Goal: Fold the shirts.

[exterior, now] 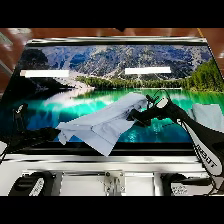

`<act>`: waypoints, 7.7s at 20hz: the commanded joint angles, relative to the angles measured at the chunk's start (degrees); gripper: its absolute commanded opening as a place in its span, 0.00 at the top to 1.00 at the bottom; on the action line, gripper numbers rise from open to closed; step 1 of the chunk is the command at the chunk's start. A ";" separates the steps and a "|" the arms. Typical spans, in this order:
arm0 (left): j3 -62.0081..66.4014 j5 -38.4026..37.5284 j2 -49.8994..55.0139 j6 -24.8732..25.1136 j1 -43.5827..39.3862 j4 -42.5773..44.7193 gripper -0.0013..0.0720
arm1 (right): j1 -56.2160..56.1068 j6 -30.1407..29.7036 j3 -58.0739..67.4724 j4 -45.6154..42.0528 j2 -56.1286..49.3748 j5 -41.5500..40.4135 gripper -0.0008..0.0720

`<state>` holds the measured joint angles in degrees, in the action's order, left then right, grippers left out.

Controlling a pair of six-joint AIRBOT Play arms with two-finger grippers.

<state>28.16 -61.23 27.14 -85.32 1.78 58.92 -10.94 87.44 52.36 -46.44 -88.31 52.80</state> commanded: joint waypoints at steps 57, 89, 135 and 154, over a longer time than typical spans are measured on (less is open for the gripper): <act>43.06 -15.04 58.38 -5.29 3.04 13.81 0.07 | 8.11 14.01 32.65 -41.77 -5.05 4.39 0.07; 1.01 7.02 41.68 9.31 10.03 -14.14 0.93 | 41.79 -8.33 3.21 -16.02 8.24 26.99 0.08; 67.67 -25.38 5.27 5.66 10.01 18.80 0.94 | 30.84 -6.71 44.96 -23.56 51.63 45.16 0.90; 46.34 10.86 59.65 11.34 9.97 7.85 0.93 | 9.29 -5.07 23.17 -23.93 -1.88 -29.53 0.90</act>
<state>73.56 -58.59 81.21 -74.59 11.73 67.94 0.10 82.30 75.68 -73.17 -85.23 39.64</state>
